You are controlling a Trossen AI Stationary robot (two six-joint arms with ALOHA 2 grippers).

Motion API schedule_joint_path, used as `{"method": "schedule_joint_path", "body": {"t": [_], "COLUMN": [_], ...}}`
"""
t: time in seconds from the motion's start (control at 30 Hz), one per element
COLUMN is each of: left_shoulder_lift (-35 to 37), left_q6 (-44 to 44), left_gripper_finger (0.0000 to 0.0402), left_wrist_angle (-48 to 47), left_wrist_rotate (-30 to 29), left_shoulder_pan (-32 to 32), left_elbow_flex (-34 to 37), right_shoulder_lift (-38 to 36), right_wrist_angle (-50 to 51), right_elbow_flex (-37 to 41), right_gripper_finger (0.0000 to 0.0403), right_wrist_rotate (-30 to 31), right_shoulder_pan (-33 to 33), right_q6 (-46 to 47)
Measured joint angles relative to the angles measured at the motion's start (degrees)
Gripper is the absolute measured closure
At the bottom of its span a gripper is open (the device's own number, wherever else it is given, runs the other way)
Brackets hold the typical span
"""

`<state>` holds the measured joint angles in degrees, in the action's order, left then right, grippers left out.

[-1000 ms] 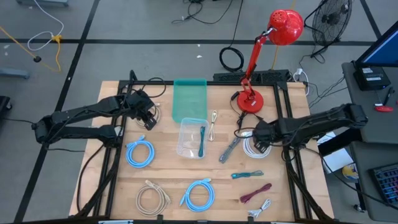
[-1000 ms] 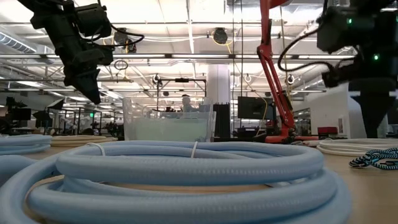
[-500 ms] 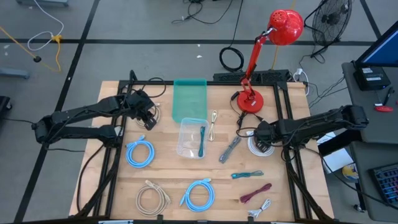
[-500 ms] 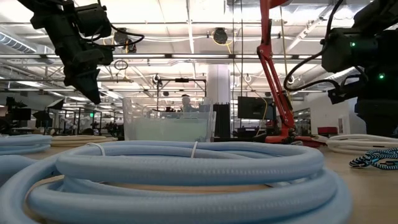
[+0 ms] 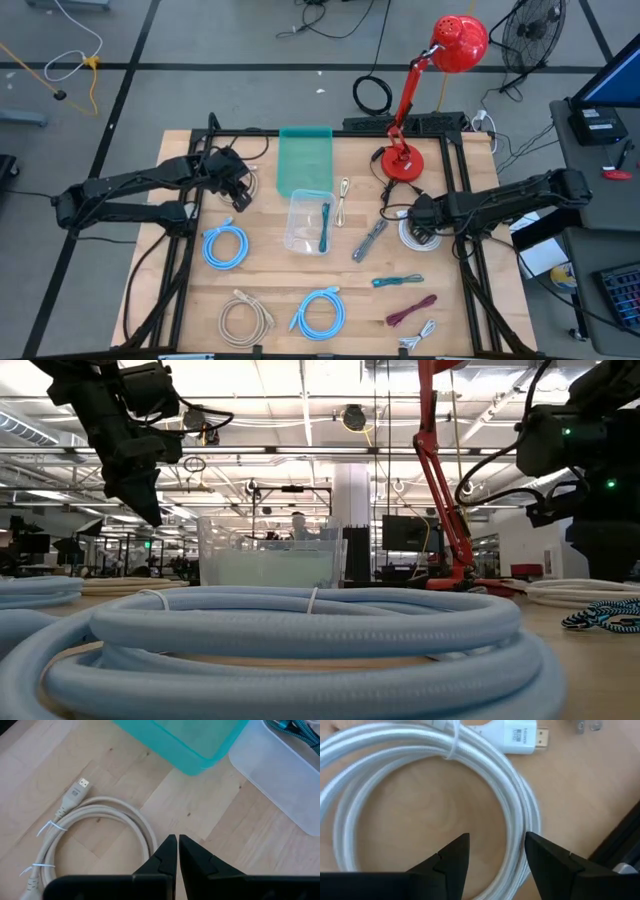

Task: Pick & Place USB Port
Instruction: Put the white rolled USB cable into the blue bin

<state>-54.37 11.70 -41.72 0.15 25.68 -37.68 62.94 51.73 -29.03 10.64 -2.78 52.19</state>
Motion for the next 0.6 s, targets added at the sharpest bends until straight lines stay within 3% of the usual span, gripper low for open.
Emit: {"method": "schedule_joint_path", "body": {"t": [0.23,0.6], "left_shoulder_lift": [0.0,-0.01], "left_q6": [0.04,0.09], "left_gripper_finger": [0.0378,0.0378], "left_wrist_angle": [-0.03,-0.02], "left_wrist_rotate": [0.01,0.3], "left_shoulder_pan": [-0.01,0.01], "left_elbow_flex": [0.01,0.01], "right_shoulder_lift": [0.11,0.06], "right_wrist_angle": [-0.69,3.58], "right_elbow_flex": [-3.3,-6.37], "right_gripper_finger": [0.022,0.022], "right_wrist_rotate": [-2.37,1.63], "right_shoulder_pan": [-1.35,-1.77], "right_q6": [-0.06,-0.59]}}
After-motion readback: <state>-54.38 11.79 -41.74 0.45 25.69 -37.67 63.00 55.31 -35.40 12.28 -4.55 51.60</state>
